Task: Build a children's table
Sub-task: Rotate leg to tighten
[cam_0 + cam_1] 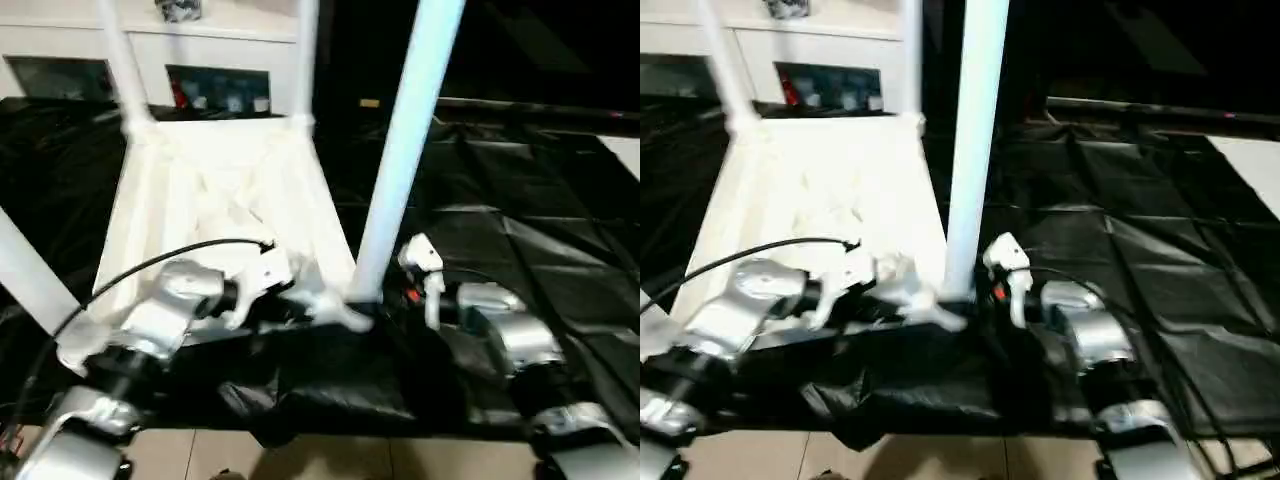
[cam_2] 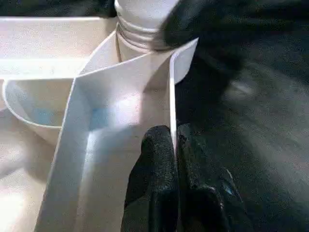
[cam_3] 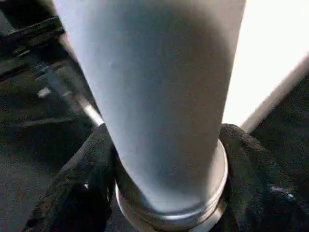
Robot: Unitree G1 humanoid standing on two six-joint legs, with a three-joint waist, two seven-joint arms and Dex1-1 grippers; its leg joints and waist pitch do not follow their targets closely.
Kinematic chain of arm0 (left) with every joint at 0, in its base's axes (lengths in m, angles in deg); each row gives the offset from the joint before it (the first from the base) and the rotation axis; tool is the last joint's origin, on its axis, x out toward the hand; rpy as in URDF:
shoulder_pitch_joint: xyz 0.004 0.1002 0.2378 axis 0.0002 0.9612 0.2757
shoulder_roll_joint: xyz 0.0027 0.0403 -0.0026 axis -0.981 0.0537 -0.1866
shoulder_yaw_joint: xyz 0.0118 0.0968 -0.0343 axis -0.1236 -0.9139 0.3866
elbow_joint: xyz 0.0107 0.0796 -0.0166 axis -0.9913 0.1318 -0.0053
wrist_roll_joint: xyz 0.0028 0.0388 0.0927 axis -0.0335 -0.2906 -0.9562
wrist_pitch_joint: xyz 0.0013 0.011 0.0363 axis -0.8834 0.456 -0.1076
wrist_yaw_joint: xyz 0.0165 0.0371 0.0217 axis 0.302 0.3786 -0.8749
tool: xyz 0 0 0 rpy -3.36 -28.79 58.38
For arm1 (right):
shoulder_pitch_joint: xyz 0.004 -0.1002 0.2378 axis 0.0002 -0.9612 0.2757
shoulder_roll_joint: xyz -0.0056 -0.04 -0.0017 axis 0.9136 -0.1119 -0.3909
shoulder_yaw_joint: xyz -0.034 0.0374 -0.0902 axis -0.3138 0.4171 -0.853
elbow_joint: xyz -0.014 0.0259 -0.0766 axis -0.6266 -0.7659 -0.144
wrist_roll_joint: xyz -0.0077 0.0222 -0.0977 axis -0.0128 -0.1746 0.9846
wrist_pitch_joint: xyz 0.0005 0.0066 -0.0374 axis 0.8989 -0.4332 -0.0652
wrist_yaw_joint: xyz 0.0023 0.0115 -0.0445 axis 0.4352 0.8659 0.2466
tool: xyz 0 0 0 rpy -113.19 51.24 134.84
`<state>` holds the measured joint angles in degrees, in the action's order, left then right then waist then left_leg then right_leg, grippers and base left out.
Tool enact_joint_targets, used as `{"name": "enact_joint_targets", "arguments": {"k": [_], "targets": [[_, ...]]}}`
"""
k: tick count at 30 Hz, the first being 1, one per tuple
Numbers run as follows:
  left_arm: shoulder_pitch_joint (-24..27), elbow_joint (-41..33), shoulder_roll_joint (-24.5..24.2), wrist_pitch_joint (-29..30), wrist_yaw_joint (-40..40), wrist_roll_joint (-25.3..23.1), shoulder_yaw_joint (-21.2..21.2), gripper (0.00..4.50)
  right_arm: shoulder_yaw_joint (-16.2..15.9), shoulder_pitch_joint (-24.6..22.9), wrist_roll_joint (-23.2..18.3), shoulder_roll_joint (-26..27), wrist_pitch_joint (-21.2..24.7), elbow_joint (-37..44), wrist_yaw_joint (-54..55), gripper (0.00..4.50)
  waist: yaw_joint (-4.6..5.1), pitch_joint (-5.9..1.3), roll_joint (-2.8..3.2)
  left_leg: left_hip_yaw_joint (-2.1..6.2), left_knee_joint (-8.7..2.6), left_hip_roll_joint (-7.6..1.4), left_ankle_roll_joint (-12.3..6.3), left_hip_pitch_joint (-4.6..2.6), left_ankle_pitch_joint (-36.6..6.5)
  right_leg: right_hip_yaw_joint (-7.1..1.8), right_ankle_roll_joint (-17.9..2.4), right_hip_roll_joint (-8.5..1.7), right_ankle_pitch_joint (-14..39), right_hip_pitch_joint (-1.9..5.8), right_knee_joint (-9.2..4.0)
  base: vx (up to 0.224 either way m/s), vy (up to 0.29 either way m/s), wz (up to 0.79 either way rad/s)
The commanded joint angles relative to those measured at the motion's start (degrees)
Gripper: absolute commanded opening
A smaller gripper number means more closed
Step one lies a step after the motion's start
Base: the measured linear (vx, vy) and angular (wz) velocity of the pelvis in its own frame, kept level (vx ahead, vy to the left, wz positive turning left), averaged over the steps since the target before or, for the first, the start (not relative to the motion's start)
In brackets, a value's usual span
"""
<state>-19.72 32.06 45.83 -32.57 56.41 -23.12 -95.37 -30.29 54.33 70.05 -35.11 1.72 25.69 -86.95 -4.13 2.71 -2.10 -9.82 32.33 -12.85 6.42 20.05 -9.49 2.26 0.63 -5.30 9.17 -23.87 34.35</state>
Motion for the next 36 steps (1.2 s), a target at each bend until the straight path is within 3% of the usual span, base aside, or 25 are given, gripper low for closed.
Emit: {"name": "enact_joint_targets", "arguments": {"k": [1,3,6,7,10,11,13,14,17,20,21,27,30,36], "targets": [[-0.8,0.4,6.2,1.1,-6.3,0.1,-1.5,0.00,-1.3,1.6,2.7,4.7,0.8,-4.9,10.4,2.74,0.38,-3.02,-0.11,-0.29,-3.97,0.59,0.42,0.17,-21.4,-0.65,-6.6,-1.57,30.1,2.23,-5.29,0.000,0.000,0.00],[-1.0,0.8,7.6,1.6,-8.5,-0.5,-1.4,0.00,-0.8,2.2,3.1,6.1,1.1,-6.1,14.1,2.72,0.99,-2.84,-0.08,-0.19,-3.78,0.77,0.68,-0.19,-22.8,-0.42,-5.6,-1.62,33.8,1.73,-5.94,0.000,0.000,0.00],[-1.9,2.3,11.9,2.9,-15.2,-1.9,-0.9,0.00,0.1,4.0,5.1,10.4,1.1,-10.0,26.9,2.72,1.63,-2.84,0.03,0.06,-3.90,0.90,0.75,0.18,-22.9,-0.10,-4.4,-1.63,35.5,1.86,-6.31,0.000,0.000,0.00],[-2.1,2.7,12.9,3.1,-16.5,-2.2,-0.9,0.00,0.0,4.6,6.0,11.3,0.8,-11.2,30.1,2.72,1.90,-2.89,-0.14,0.06,-3.70,1.11,0.66,-0.09,-23.8,0.13,-3.5,-1.56,37.2,1.55,-6.69,0.000,0.000,0.00],[-2.0,2.8,13.5,2.3,-16.4,-2.4,-1.5,0.00,-0.7,5.6,7.5,12.4,-2.2,-13.0,31.5,2.72,2.18,-3.10,0.15,0.08,-3.71,1.07,-0.19,-0.04,-24.5,0.20,-3.4,-1.58,36.4,1.52,-6.87,0.000,0.000,0.00],[-1.9,2.6,13.2,2.1,-15.8,-2.3,-1.5,0.00,-0.3,5.8,7.0,12.4,-3.2,-13.1,30.9,3.07,2.18,-3.14,0.21,0.04,-3.80,1.04,-0.62,-0.04,-24.6,0.22,-3.6,-1.52,35.1,1.56,-6.89,0.000,0.000,0.00],[-1.5,2.1,12.3,1.4,-13.9,-1.9,-1.3,0.00,0.7,5.8,5.7,11.9,-3.9,-12.5,28.4,3.42,2.21,-3.26,0.28,0.03,-4.06,0.90,-1.12,0.21,-24.2,0.13,-4.5,-1.38,31.9,1.82,-6.53,0.000,0.000,0.00],[-1.2,1.8,11.1,0.4,-11.9,-1.4,-1.1,0.00,1.1,5.8,4.7,11.2,-4.1,-11.8,25.5,3.44,2.23,-3.24,-0.07,-0.06,-4.08,0.87,-1.45,0.28,-24.3,0.08,-5.0,-1.27,30.9,1.81,-6.44,0.000,0.000,0.00],[-0.6,1.2,9.8,-0.7,-9.1,-0.6,-1.0,0.00,0.8,5.7,4.3,10.1,-4.7,-10.9,22.6,3.76,1.86,-3.44,0.17,-0.35,-4.02,0.69,-2.13,0.22,-23.0,-0.39,-7.2,-1.40,26.7,1.82,-5.96,0.000,0.000,0.00],[0.6,-0.8,7.2,-2.2,-3.3,1.1,-1.2,0.00,-2.2,4.6,5.0,6.8,-6.3,-8.3,14.7,3.90,1.46,-3.54,0.18,-0.72,-3.92,0.50,-2.70,0.20,-21.0,-0.67,-8.9,-1.40,22.5,1.99,-5.48,0.000,0.000,0.00],[1.1,-1.6,5.9,-3.3,-1.0,1.8,-1.2,0.00,-3.3,3.6,4.2,5.2,-6.6,-6.3,8.8,3.90,1.23,-3.66,0.12,-0.67,-3.95,0.44,-3.13,0.44,-19.6,-0.65,-9.3,-1.37,20.7,2.44,-5.14,0.000,0.000,0.00],[1.4,-1.3,2.0,-4.9,7.2,4.0,-0.9,0.00,-6.0,-0.1,0.0,-1.3,-3.3,2.5,-9.4,4.02,-0.14,-3.81,-0.02,-1.29,-3.40,0.17,-4.84,0.01,-15.0,-1.11,-12.8,-1.02,12.2,2.40,-3.91,0.000,0.000,0.00],[1.3,-1.3,0.6,-4.5,11.0,5.1,-0.9,0.00,-7.4,-0.7,-0.1,-3.2,-2.4,3.1,-14.1,3.87,-1.03,-3.82,0.17,-1.37,-3.36,0.03,-4.69,0.32,-13.1,-0.99,-13.2,-1.15,10.7,2.73,-3.48,0.000,0.000,0.00],[0.6,-0.3,-0.6,-5.7,13.6,5.1,-1.0,0.00,-7.6,-1.1,-1.5,-4.0,0.2,4.9,-17.6,3.51,-1.23,-3.66,0.33,-1.23,-3.58,0.02,-2.97,0.18,-15.3,-1.01,-12.7,-1.26,13.6,2.61,-3.75,0.000,0.000,0.00]]}}
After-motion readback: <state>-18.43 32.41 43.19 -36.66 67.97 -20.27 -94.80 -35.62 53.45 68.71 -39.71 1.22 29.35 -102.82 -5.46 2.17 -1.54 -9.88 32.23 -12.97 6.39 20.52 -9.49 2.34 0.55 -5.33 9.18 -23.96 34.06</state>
